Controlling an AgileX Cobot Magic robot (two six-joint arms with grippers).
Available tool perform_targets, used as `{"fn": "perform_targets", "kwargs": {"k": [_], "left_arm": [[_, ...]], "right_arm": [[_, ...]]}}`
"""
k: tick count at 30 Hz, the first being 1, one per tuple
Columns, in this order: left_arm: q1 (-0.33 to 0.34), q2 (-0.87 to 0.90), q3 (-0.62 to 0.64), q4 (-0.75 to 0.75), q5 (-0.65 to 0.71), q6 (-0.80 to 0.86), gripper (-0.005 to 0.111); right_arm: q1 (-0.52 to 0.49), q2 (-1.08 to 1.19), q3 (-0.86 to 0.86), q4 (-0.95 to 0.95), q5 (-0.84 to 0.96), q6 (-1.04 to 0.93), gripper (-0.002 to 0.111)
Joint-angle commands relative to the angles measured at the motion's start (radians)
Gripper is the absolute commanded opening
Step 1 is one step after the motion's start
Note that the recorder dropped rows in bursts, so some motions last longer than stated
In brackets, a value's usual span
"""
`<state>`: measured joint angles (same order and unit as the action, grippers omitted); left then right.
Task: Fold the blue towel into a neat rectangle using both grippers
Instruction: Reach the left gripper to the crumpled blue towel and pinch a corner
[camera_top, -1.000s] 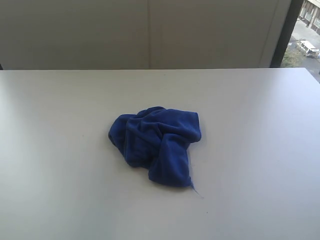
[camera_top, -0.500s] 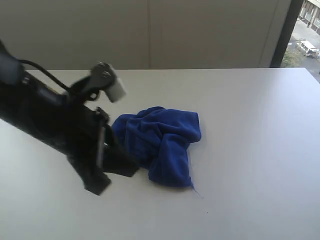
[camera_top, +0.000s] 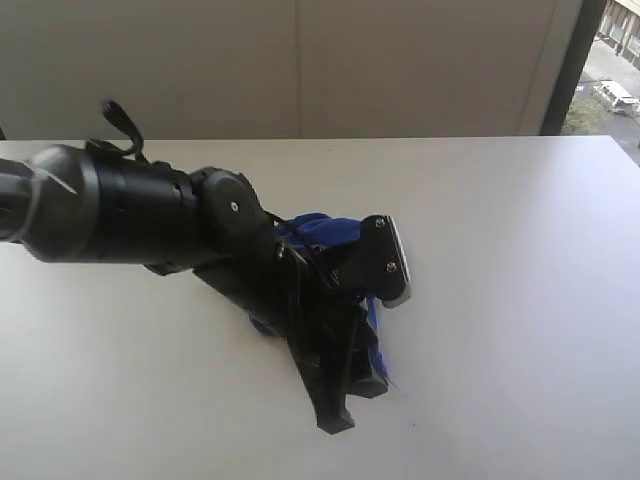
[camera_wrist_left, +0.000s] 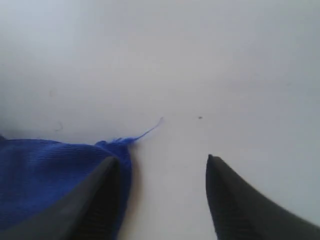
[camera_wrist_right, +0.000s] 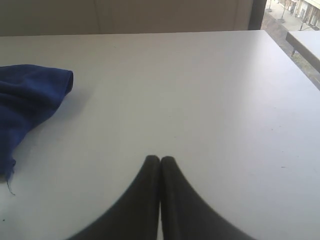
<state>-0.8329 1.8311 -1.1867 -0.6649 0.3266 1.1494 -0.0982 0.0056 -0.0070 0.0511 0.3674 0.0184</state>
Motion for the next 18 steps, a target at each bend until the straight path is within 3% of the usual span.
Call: {"fn": "perform_targets", "kwargs": {"k": [1,14,18], "left_arm": [[-0.007,0.068,-0.005,-0.010,-0.122,0.037,0.059],[-0.007,0.182,-0.010,-0.005,-0.229,0.042,0.059],[-0.007,0.193,-0.010,-0.005,-0.229,0.042,0.044]], "right_arm": [[0.004,-0.006,0.007,-0.002,-0.010,0.003,0.000],[0.004,-0.006,0.007,-0.002,-0.010,0.003,0.000],[0.004,-0.006,0.007,-0.002,-0.010,0.003,0.000]]}}
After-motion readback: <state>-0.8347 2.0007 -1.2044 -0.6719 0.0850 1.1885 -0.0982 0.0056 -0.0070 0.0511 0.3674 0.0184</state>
